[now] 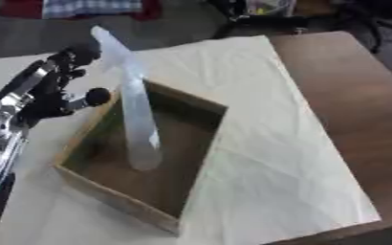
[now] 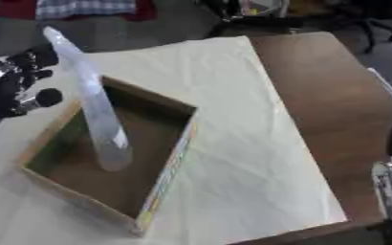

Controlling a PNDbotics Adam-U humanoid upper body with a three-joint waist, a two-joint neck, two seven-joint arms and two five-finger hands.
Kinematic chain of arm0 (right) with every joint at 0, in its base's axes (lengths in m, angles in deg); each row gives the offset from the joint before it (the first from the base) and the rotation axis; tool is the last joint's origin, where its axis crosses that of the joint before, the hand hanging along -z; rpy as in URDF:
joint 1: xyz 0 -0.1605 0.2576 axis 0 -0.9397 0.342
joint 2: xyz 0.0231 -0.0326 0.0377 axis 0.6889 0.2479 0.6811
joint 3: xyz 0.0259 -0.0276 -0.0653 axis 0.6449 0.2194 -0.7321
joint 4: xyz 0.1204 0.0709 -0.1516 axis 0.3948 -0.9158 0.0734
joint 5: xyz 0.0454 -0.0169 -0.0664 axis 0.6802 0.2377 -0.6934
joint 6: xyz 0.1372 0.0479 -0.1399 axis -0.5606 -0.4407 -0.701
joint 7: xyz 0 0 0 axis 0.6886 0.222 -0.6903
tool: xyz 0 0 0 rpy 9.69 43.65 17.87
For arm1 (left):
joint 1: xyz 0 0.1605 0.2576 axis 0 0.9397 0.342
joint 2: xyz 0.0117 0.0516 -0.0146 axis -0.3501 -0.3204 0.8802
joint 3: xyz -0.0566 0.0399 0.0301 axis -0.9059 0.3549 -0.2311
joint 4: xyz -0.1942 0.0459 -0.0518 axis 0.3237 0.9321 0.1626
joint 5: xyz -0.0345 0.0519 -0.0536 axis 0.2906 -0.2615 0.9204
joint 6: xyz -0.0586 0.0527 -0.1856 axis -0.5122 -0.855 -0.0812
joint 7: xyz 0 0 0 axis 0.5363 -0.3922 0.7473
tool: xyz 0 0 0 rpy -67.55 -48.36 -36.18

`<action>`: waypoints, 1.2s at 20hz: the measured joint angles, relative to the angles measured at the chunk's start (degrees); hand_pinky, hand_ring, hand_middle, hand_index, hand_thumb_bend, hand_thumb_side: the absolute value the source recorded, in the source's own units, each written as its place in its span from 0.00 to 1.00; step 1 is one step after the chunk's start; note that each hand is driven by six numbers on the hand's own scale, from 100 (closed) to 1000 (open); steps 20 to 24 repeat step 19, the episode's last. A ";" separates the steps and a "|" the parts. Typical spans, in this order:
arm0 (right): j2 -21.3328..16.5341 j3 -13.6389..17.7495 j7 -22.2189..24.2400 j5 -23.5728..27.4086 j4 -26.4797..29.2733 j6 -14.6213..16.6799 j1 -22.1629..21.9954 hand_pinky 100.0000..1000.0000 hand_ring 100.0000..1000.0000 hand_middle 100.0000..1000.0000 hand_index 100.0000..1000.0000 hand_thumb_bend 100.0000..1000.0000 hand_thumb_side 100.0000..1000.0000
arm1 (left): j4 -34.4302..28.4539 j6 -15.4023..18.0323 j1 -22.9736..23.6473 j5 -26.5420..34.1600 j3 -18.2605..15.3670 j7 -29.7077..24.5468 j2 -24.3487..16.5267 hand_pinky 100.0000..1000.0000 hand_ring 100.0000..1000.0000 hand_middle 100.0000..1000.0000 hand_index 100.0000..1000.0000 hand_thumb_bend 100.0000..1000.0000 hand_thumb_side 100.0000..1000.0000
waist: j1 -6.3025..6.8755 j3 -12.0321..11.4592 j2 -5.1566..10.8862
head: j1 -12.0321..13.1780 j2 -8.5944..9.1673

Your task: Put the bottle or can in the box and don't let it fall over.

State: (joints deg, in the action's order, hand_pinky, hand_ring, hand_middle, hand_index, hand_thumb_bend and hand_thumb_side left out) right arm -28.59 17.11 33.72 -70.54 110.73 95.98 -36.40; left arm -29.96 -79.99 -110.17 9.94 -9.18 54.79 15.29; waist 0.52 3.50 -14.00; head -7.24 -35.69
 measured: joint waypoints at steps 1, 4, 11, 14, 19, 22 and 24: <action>0.00 0.01 -0.02 0.00 0.00 0.02 0.01 0.93 1.00 1.00 0.86 0.00 0.67 | -0.48 -0.30 0.49 0.43 -0.08 -0.29 -0.49 1.00 1.00 1.00 0.83 0.95 0.47 | 0.01 0.00 0.00 | -0.02 0.00; -0.01 0.23 -0.06 0.01 0.00 0.05 0.04 0.92 1.00 1.00 0.86 0.00 0.67 | -2.14 -0.99 2.54 1.83 -1.04 -0.54 -2.73 1.00 1.00 1.00 0.82 0.90 0.48 | 0.03 -0.01 0.00 | -0.06 0.02; -0.08 0.68 -0.45 0.15 0.00 0.20 0.25 0.92 1.00 1.00 0.86 0.00 0.67 | -8.89 0.23 9.26 6.26 -7.28 4.61 -8.61 1.00 1.00 1.00 0.83 0.38 0.70 | -0.02 -0.47 0.00 | -0.17 0.05; -0.09 0.69 -0.56 0.16 0.00 0.29 0.17 0.92 1.00 1.00 0.86 0.00 0.67 | -12.73 1.22 11.36 8.36 -11.16 9.06 -9.83 1.00 1.00 1.00 0.83 0.38 0.69 | -0.33 -0.77 0.00 | -0.43 0.10; -0.08 1.00 -0.75 0.16 0.00 0.49 0.02 0.92 1.00 1.00 0.86 0.00 0.67 | -17.97 1.67 13.26 14.11 -17.58 17.74 -9.59 0.98 1.00 1.00 0.83 0.42 0.66 | -1.04 -0.92 -0.02 | -0.43 0.73; -0.08 1.00 -0.75 0.16 0.00 0.49 0.02 0.92 1.00 1.00 0.86 0.00 0.67 | -17.97 1.67 13.26 14.11 -17.58 17.74 -9.59 0.98 1.00 1.00 0.83 0.42 0.66 | -1.04 -0.92 -0.02 | -0.43 0.73; -0.08 1.00 -0.75 0.16 0.00 0.49 0.02 0.92 1.00 1.00 0.86 0.00 0.67 | -17.97 1.67 13.26 14.11 -17.58 17.74 -9.59 0.98 1.00 1.00 0.83 0.42 0.66 | -1.04 -0.92 -0.02 | -0.43 0.73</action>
